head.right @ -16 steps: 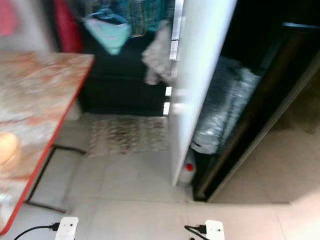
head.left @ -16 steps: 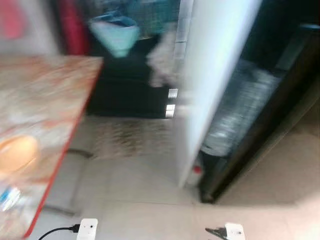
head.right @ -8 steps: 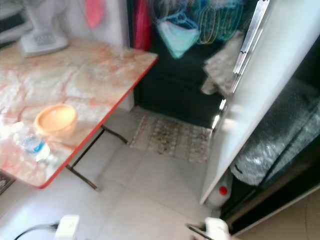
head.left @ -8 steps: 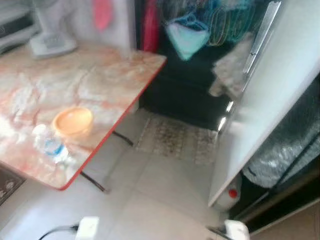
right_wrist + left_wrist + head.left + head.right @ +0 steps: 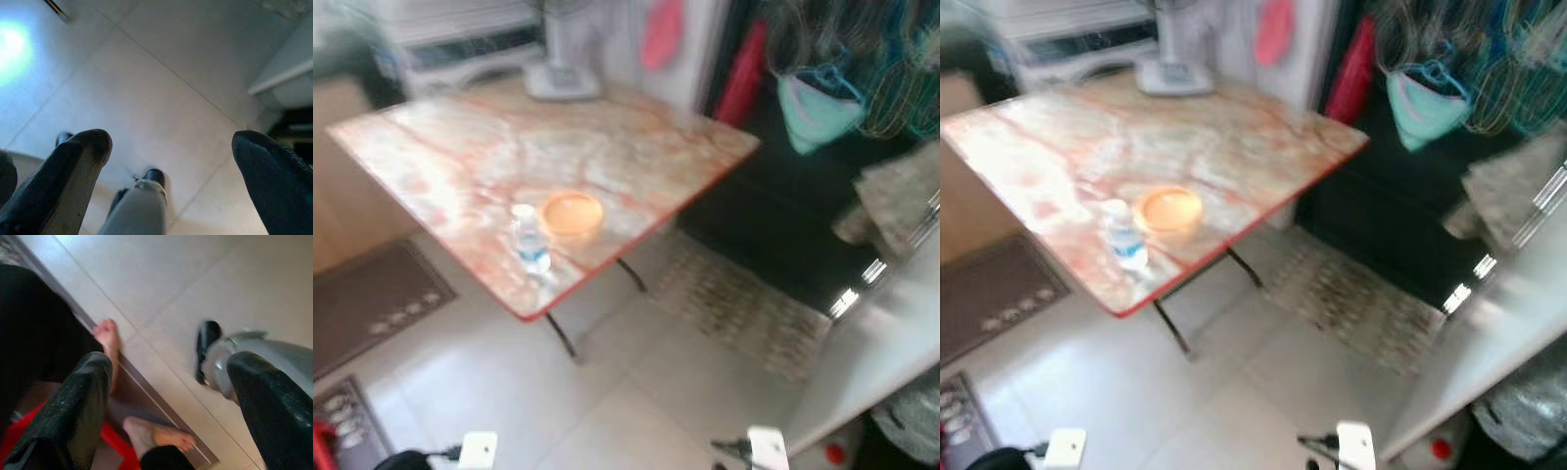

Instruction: Restocking fridge

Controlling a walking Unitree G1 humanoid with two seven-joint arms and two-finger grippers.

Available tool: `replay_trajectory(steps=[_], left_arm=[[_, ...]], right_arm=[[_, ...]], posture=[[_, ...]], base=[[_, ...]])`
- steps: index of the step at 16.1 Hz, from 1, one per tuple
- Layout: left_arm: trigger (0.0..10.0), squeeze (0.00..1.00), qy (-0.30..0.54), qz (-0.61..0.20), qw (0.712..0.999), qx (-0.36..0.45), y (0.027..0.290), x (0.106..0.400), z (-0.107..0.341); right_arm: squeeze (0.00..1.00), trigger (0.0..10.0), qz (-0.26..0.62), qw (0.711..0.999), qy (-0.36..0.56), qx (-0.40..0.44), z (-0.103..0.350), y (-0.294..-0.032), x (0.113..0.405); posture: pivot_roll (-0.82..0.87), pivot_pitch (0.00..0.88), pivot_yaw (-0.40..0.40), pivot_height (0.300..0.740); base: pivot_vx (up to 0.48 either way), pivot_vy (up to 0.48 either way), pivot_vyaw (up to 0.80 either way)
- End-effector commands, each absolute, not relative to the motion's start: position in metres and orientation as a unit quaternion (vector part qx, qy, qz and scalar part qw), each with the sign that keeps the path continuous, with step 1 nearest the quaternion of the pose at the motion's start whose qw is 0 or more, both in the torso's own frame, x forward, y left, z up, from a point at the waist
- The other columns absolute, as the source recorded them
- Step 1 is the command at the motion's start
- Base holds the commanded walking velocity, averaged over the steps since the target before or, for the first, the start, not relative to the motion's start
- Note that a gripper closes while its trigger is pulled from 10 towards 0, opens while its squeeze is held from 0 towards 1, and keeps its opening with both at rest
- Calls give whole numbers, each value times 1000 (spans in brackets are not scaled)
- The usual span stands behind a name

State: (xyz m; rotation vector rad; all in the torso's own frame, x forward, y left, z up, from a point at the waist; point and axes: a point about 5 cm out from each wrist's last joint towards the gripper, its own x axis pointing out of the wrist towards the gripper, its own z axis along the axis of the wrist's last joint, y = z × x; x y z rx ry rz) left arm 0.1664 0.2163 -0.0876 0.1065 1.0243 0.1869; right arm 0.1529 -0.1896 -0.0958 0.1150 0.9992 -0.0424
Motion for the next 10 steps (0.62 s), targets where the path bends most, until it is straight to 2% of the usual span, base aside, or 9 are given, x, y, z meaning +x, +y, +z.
replay_trajectory(steps=[1, 4, 6, 7, 8, 9, 10], left_arm=[[10000, 0, 473, 97, 874, 49, 211, 169, -87], [10000, 0, 390, 154, 906, 56, 215, 175, -78], [10000, 0, 305, 179, 930, 101, 248, 193, -53], [10000, 0, 231, 191, 944, 134, 269, 200, -32], [10000, 0, 182, 196, 951, 153, 274, 202, -19], [10000, 0, 138, 188, 960, 155, 270, 203, -8], [10000, 0, 71, 150, 967, 192, 259, 203, 9]], right_arm=[[0, 10000, -34, 868, 493, 54, -99, -198, 141], [0, 10000, -31, 868, 493, 54, -99, -198, 141], [0, 10000, -29, 867, 494, 52, -99, -198, 141], [0, 10000, -29, 868, 494, 47, -99, -199, 141], [0, 10000, -31, 868, 494, 42, -99, -200, 140], [0, 10000, -34, 867, 494, 44, -99, -201, 140], [0, 10000, -28, 867, 496, 42, -99, -201, 139]], posture=[[104, 0, -71, 740], [111, 0, -73, 740], [117, 0, -71, 740], [121, 0, -72, 740], [128, 0, -75, 740], [135, 0, -80, 740], [139, 0, -83, 740]], base=[[0, 0, 0], [0, 0, 0], [0, 0, 0], [0, 0, 0], [0, 0, 0], [0, 0, 0], [0, 0, 0]])
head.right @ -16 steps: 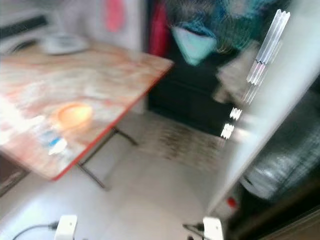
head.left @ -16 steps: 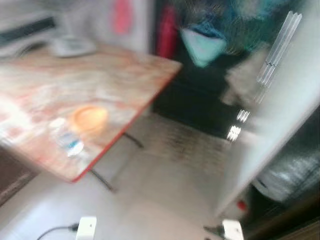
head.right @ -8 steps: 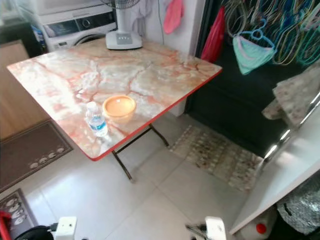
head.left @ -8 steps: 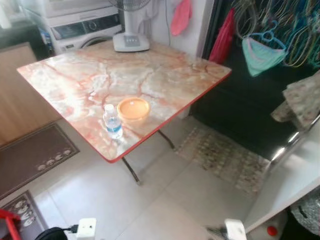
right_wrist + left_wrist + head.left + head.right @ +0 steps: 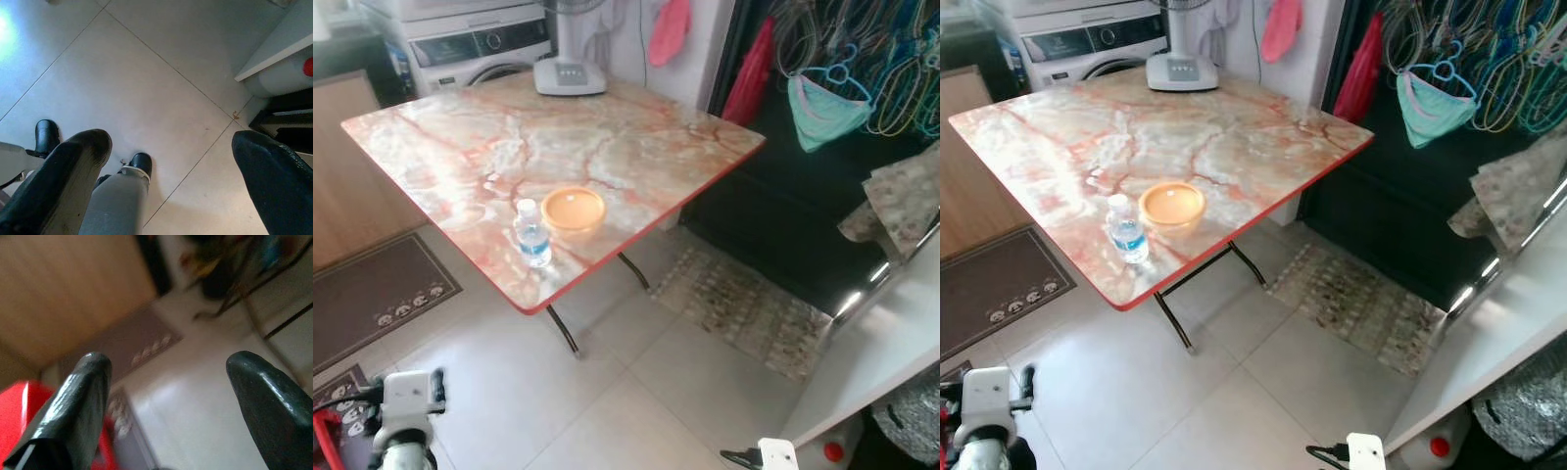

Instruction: Restocking fridge

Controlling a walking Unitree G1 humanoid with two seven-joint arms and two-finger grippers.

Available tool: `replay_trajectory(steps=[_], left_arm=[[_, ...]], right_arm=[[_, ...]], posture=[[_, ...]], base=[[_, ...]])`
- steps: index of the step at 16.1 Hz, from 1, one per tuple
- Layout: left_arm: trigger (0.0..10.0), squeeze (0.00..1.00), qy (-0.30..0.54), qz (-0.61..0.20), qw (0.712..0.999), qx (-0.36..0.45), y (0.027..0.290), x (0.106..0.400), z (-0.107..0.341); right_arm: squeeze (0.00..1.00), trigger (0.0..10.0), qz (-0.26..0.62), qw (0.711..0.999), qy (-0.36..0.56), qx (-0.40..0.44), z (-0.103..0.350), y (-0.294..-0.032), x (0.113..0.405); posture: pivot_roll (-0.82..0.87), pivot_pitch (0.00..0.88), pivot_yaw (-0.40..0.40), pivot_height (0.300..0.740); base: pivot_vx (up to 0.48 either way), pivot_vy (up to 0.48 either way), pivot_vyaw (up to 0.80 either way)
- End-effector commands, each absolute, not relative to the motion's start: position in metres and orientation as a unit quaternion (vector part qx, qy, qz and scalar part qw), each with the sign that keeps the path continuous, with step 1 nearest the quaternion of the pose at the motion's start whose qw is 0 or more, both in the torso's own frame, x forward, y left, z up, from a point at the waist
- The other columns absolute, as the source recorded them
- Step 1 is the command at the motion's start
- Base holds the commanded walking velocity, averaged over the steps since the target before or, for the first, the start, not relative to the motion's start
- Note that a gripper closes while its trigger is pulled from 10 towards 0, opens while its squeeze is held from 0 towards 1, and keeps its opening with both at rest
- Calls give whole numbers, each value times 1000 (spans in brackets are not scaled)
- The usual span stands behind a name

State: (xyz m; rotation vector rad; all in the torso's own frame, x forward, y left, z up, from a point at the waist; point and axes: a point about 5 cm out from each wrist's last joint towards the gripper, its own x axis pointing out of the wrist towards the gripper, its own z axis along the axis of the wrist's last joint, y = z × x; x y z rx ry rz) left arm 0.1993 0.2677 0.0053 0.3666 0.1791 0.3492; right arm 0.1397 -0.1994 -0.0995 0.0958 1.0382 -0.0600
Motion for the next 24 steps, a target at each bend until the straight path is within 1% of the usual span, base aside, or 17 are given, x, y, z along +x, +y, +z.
replay_trajectory(steps=[1, 2, 3, 4, 5, 6, 8, 9, 10, 11, 14, 16, 18, 19, 24], left_arm=[[10000, 0, 53, 145, 969, 194, 255, 202, 13], [10000, 0, 12, 143, 973, 182, 248, 201, 28], [10000, 0, -1, 141, 974, 179, 245, 201, 33], [10000, 0, -35, 131, 973, 185, 237, 204, 51], [10000, 0, -81, 103, 969, 211, 225, 213, 72], [10000, 0, -117, 93, 966, 209, 213, 221, 90], [10000, 0, -146, 86, 970, 175, 201, 233, 109], [10000, 0, -144, 22, 983, 112, 179, 245, 120], [10000, 0, -133, -22, 986, 98, 167, 247, 121], [10000, 0, -131, -39, 985, 105, 161, 245, 123], [10000, 0, -128, -51, 983, 124, 153, 241, 127], [10000, 0, -143, -49, 981, 123, 153, 243, 141], [10000, 0, -177, -26, 976, 121, 157, 251, 162], [10000, 0, -180, -22, 976, 119, 158, 253, 165], [10000, 0, -184, -10, 978, 99, 157, 254, 177]], right_arm=[[0, 10000, -27, 866, 497, 41, -99, -202, 139], [0, 10000, -24, 866, 498, 39, -99, -202, 138], [0, 10000, -23, 866, 498, 38, -99, -203, 138], [0, 10000, -22, 866, 499, 35, -100, -204, 137], [0, 10000, -19, 864, 502, 30, -100, -204, 137], [0, 10000, -22, 864, 503, 32, -100, -205, 137], [0, 10000, -33, 864, 502, 38, -100, -205, 136], [0, 10000, -30, 864, 502, 36, -100, -206, 136], [0, 10000, -31, 864, 502, 38, -100, -206, 135], [0, 10000, -31, 864, 502, 39, -100, -206, 135], [0, 10000, -33, 863, 502, 41, -100, -206, 135], [0, 10000, -35, 863, 503, 40, -100, -207, 134], [0, 10000, -31, 863, 502, 40, -100, -207, 135], [0, 10000, -30, 864, 501, 41, -100, -207, 135], [0, 10000, -30, 865, 499, 43, -99, -206, 137]], posture=[[142, 0, -85, 740], [141, 0, -86, 740], [142, 0, -89, 740], [157, 0, -95, 740], [163, 0, -101, 740], [165, 0, -103, 740], [159, 0, -100, 740], [162, 0, -99, 740], [154, 0, -97, 740], [149, 0, -93, 740], [144, 0, -90, 740], [153, 0, -94, 740], [164, 0, -97, 740], [166, 0, -101, 740], [156, 0, -98, 740]], base=[[0, 0, 0], [0, 0, 0], [0, 0, 0], [0, 0, 0], [0, 0, 0], [0, 0, 0], [0, 0, 0], [0, 0, 0], [0, 0, 0], [0, 0, 0], [0, 0, 0], [0, 0, 0], [0, 0, 0], [0, 0, 0], [312, 0, 0]])
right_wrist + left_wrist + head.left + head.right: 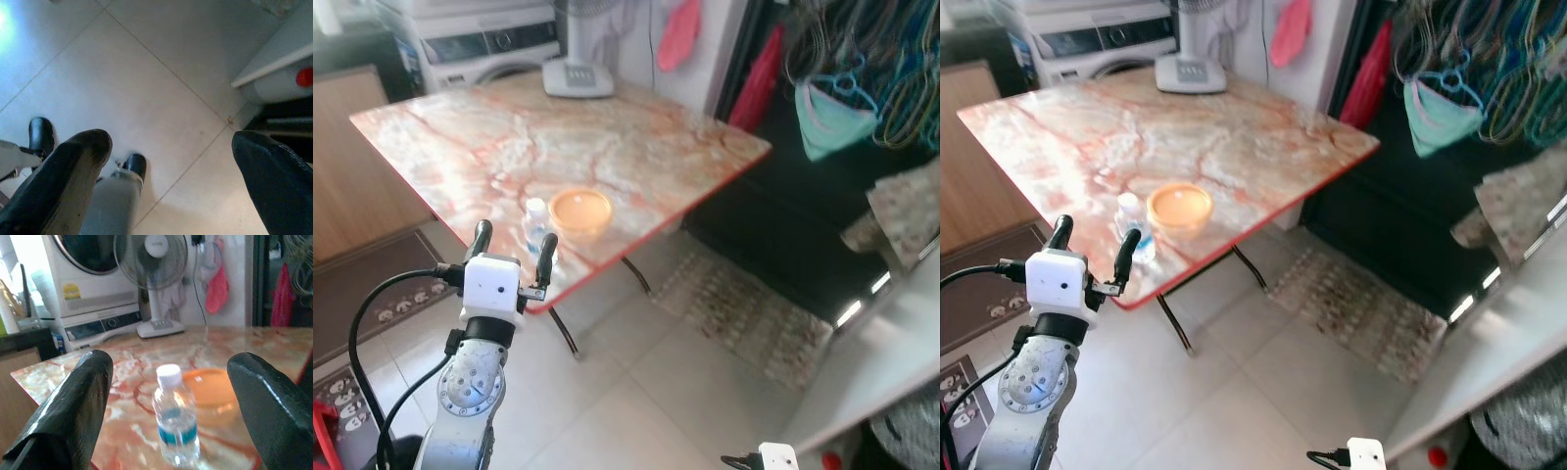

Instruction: Restocking fridge

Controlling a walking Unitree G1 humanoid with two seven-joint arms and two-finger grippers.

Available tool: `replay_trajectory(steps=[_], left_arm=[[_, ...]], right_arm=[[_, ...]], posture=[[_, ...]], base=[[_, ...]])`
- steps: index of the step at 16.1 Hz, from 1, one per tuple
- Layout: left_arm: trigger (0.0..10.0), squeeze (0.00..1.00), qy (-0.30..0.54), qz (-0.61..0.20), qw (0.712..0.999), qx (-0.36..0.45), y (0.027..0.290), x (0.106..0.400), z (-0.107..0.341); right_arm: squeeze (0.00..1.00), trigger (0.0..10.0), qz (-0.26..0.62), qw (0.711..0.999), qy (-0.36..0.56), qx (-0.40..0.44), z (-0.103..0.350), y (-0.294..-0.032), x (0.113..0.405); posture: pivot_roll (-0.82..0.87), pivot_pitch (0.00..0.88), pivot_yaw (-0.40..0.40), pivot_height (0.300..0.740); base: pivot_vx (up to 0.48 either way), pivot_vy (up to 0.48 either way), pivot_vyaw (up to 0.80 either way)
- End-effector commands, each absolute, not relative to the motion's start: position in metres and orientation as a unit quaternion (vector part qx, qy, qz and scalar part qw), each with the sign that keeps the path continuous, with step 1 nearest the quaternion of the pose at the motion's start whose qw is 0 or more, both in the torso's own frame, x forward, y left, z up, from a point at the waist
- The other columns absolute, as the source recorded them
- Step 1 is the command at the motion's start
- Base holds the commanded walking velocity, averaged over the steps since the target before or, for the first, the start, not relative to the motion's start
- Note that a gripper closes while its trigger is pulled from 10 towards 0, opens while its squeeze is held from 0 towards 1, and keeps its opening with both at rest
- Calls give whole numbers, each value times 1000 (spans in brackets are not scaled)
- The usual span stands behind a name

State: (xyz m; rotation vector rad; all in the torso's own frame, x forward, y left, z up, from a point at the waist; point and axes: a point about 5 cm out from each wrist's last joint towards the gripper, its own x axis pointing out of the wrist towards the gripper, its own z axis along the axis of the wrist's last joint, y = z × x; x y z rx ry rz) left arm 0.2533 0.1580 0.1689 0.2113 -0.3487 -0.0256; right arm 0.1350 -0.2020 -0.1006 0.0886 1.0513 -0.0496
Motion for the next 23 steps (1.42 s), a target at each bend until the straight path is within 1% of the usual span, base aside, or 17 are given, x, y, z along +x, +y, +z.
replay_trajectory(steps=[1, 5, 8, 15, 20, 23], left_arm=[[10000, 0, -184, -10, 978, 99, 157, 254, 177], [10000, 0, -185, -4, 978, 96, 158, 258, 181], [10000, 0, -184, -2, 978, 95, 158, 258, 183], [10000, 0, -195, -5, 976, 96, 156, 259, 192], [10000, 0, -193, -16, 977, 94, 149, 258, 202], [10000, 0, -177, -18, 982, 63, 145, 263, 228]], right_arm=[[0, 10000, -30, 865, 499, 43, -99, -206, 137], [0, 10000, -22, 866, 498, 37, -99, -205, 138], [0, 10000, -21, 867, 496, 39, -99, -205, 139], [0, 10000, -19, 867, 495, 44, -99, -204, 139], [0, 10000, -15, 867, 496, 43, -99, -203, 140], [0, 10000, -12, 866, 497, 41, -99, -202, 140]], posture=[[156, 0, -98, 740], [152, 0, -94, 740], [154, 0, -97, 740], [157, 0, -98, 740], [164, 0, -99, 740], [184, 0, -103, 740]], base=[[360, 0, 0], [358, 0, 0], [360, 0, 675], [355, 0, 0], [0, 0, 0], [0, 0, 0]])
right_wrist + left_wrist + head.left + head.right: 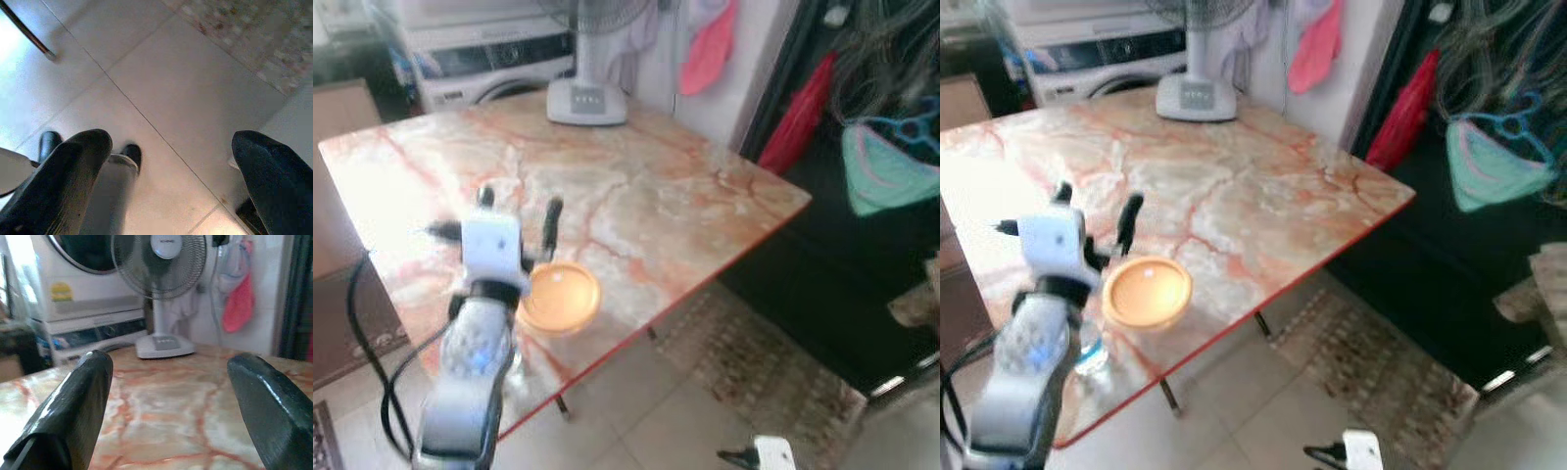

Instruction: Restocking fridge

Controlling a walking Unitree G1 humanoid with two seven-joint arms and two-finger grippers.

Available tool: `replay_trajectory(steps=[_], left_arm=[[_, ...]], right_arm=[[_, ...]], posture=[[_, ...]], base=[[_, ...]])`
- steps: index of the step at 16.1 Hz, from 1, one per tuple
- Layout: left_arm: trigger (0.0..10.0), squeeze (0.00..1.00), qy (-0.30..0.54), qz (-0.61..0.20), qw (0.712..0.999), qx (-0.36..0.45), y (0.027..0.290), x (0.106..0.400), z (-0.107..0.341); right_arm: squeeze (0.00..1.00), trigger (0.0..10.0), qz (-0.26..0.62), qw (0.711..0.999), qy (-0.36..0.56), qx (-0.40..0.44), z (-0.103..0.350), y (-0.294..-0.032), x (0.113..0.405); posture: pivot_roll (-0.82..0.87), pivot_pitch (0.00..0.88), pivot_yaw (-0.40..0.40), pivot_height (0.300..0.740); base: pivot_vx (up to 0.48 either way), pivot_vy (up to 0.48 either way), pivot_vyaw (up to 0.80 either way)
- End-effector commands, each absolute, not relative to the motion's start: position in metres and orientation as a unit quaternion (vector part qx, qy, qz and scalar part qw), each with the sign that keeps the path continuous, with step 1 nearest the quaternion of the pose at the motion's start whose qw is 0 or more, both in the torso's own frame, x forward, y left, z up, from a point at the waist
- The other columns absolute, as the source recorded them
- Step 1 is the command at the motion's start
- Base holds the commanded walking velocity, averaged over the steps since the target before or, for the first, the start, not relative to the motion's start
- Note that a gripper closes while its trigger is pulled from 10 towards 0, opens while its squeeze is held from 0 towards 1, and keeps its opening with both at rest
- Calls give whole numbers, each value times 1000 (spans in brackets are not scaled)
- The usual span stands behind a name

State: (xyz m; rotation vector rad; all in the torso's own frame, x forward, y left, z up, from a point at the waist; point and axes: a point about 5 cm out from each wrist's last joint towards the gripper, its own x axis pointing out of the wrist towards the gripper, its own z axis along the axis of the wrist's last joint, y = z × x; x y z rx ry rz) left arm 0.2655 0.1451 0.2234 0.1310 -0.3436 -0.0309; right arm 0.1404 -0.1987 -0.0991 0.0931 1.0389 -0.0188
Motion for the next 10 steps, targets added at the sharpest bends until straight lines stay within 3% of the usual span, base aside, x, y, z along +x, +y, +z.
replay_trajectory(steps=[1, 4, 5, 6, 8, 10], left_arm=[[10000, 0, -171, -21, 983, 57, 145, 264, 237], [10000, 0, -98, -30, 992, 70, 151, 271, 257], [10000, 0, 14, -42, 999, 2, 154, 272, 249], [10000, 0, 62, -65, 996, 1, 156, 269, 250], [10000, 0, 120, -127, 983, 51, 164, 258, 253], [10000, 0, 151, -134, 977, 63, 178, 252, 254]], right_arm=[[0, 10000, -11, 866, 497, 41, -99, -201, 140], [0, 10000, -7, 866, 499, 38, -99, -200, 141], [0, 10000, -6, 865, 500, 37, -99, -199, 141], [0, 10000, -6, 865, 500, 37, -99, -199, 141], [0, 10000, -5, 864, 502, 37, -99, -198, 141], [0, 10000, -3, 863, 504, 37, -99, -198, 141]], posture=[[184, 0, -103, 740], [209, 0, -110, 740], [220, 0, -108, 740], [220, 0, -104, 740], [230, 0, -101, 740], [233, 0, -99, 740]], base=[[0, 0, 0], [0, 0, 0], [0, 0, 0], [0, 0, 0], [0, 0, 0], [0, 0, 0]])
